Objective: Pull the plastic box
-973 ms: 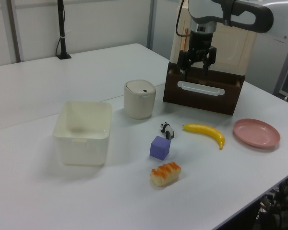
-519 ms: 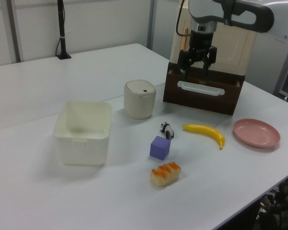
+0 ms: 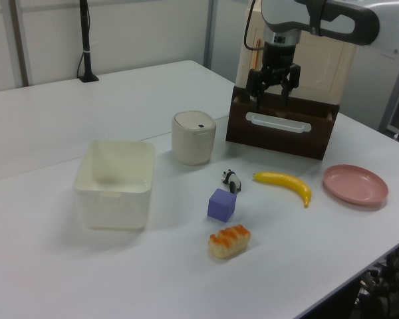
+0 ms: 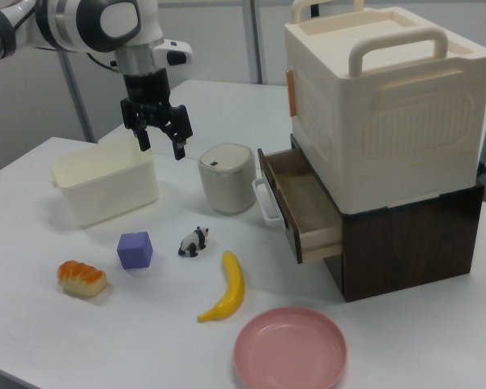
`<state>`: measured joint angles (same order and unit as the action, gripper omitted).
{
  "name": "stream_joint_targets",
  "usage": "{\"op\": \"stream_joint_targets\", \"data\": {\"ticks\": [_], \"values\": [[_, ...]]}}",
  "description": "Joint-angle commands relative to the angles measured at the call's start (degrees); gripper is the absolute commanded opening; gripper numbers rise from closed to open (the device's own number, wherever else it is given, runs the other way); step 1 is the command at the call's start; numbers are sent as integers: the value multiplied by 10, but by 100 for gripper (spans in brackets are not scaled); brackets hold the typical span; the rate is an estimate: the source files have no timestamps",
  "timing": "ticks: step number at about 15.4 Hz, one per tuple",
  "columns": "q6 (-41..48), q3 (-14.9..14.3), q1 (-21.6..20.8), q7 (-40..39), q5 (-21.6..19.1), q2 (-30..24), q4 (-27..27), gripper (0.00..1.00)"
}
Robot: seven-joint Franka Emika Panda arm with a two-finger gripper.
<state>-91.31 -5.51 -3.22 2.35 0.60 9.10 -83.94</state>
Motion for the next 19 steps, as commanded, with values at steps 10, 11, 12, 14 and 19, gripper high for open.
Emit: {"op": "stream_joint_targets", "data": {"ticks": [10,11,12,14,19], "values": [[-8,5,-15,-9,2,-1,-29,100],[-11,6,-27,-17,2,5,-35,100],[-11,6,-35,-33,1,9,-36,100],[-12,6,-55,-36,-3,24,-35,100],[-33,6,-104,-32,-15,42,-35,100]]}}
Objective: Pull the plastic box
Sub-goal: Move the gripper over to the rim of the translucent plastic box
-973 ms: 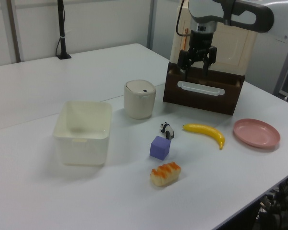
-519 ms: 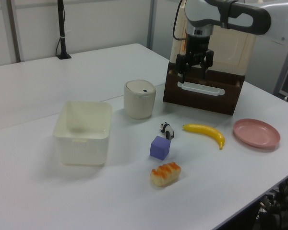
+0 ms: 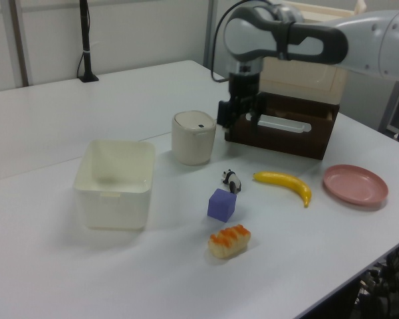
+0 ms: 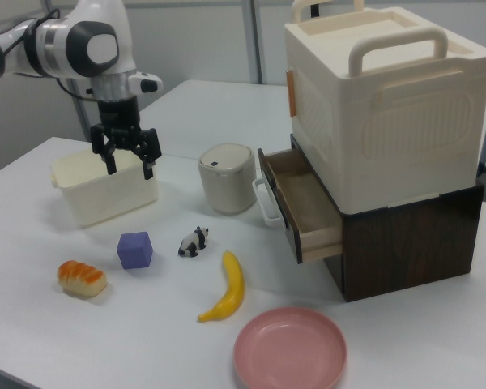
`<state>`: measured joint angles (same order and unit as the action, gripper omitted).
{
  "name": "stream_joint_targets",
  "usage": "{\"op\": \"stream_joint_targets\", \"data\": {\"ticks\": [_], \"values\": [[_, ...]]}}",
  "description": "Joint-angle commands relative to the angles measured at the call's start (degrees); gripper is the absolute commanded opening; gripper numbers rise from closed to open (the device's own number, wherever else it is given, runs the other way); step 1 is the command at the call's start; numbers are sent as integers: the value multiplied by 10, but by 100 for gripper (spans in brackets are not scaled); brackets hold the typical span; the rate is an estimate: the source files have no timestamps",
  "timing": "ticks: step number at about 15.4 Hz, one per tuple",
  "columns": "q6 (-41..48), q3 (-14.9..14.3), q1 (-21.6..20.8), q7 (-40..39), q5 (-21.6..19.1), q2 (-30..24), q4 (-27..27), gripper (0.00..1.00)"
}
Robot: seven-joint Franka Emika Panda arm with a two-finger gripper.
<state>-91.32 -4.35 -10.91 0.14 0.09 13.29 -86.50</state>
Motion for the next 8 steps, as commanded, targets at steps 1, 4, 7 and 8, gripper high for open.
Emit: {"op": "stream_joint_targets", "data": {"ticks": [1,4,7,8], "values": [[-52,-5,-42,-8,-10,4,-8,100],[-105,-4,-63,-22,-14,16,-3,100],[-211,-4,-108,-103,-12,50,2,100],[-237,-3,-112,-106,-12,58,6,100]]}}
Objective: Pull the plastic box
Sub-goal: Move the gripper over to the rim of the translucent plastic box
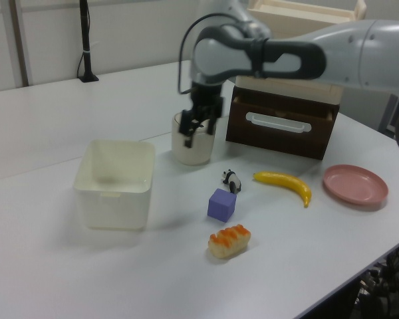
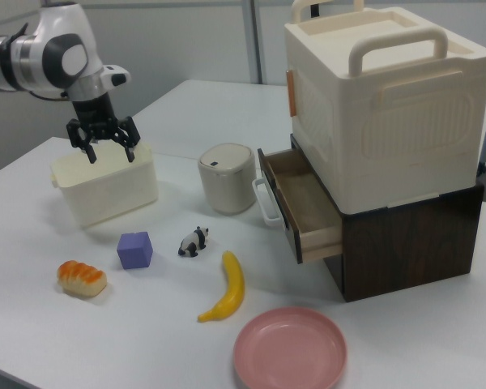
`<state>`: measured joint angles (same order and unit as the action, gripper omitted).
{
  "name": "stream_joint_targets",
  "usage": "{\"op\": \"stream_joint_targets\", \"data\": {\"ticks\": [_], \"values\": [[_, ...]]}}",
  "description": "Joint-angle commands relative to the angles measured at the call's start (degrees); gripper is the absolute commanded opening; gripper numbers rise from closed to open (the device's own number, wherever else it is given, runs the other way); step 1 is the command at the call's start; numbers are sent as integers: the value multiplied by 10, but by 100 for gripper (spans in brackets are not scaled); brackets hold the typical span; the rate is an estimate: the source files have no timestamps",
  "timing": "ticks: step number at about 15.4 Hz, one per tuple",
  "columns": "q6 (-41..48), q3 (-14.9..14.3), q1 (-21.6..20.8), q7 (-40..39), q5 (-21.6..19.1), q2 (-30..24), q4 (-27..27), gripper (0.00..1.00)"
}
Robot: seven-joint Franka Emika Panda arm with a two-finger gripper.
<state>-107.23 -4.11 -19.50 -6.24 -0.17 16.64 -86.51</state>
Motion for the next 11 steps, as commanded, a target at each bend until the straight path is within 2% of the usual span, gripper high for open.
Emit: {"op": "stream_joint_targets", "data": {"ticks": [1,5,8,11], "values": [[-89,-5,-26,-48,-7,30,7,100],[-92,2,-34,-137,-9,75,55,100],[-101,2,-35,-156,-13,106,88,100],[-141,2,-47,-162,-11,123,86,100]]}}
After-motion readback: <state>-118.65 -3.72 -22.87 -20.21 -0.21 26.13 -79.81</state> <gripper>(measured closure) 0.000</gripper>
